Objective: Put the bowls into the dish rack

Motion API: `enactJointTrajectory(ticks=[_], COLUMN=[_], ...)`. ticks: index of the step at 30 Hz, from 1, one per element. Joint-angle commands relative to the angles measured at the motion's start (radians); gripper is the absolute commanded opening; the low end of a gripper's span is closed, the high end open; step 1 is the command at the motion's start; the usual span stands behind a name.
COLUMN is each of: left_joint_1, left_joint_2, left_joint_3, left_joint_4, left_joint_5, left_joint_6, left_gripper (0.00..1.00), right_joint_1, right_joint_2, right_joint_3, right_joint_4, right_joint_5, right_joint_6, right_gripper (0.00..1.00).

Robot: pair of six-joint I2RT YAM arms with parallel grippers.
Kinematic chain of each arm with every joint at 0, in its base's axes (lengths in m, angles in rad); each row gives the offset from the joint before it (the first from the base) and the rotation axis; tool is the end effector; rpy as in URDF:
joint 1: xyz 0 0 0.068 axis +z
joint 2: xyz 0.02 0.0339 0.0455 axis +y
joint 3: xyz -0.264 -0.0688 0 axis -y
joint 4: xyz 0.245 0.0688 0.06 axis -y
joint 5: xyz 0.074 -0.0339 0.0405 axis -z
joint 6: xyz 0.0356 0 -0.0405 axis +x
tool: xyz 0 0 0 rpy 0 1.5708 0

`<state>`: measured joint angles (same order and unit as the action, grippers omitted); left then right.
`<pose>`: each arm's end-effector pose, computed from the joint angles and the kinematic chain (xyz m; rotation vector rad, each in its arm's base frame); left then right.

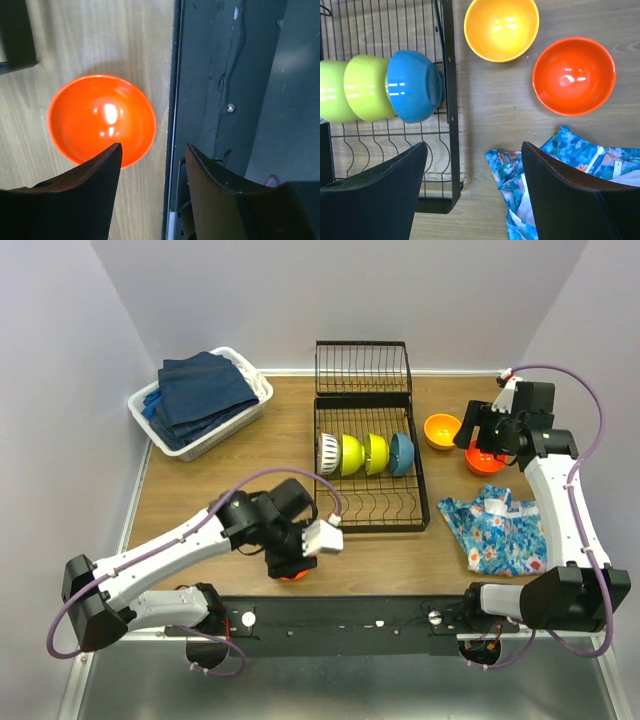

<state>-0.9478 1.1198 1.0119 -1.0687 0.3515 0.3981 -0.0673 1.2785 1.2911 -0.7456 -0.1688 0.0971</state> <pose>0.1045 -0.1665 0.2852 1.8171 2.1209 -0.6283 0.2690 -0.0121 0.3564 0.1024 2.2978 0.2097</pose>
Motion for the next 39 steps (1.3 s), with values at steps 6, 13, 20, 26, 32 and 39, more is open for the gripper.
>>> enactJointTrajectory(ticks=[6, 13, 20, 26, 32, 39], left_joint_1=[-0.115, -0.126, -0.131, -0.138, -0.138, -0.14], left_joint_2=[-0.063, -0.051, -0.012, -0.006, -0.002, 0.009], left_joint_3=[-0.186, -0.242, -0.279, -0.286, -0.222, -0.168], left_joint_4=[0.164, 0.22, 0.269, 0.266, 0.239, 0.181], left_joint_5=[-0.181, -0.206, -0.197, -0.186, -0.232, -0.206], left_joint_6=[0.048, 0.07, 0.084, 0.085, 0.064, 0.07], left_gripper=[0.56, 0.53, 0.48, 0.47, 0.46, 0.42], right_joint_1=[-0.037, -0.069, -0.083, -0.088, -0.088, -0.089], right_joint_2=[-0.031, -0.034, -0.053, -0.071, -0.084, -0.079], right_joint_3=[-0.058, -0.064, -0.076, -0.101, -0.121, -0.136], right_joint_4=[0.006, 0.012, 0.006, 0.003, 0.005, 0.015], right_joint_5=[0.023, 0.015, 0.008, -0.003, -0.006, -0.023], right_joint_6=[-0.023, -0.023, -0.025, -0.028, -0.03, -0.025], right_gripper=[0.84, 0.84, 0.84, 0.84, 0.84, 0.84])
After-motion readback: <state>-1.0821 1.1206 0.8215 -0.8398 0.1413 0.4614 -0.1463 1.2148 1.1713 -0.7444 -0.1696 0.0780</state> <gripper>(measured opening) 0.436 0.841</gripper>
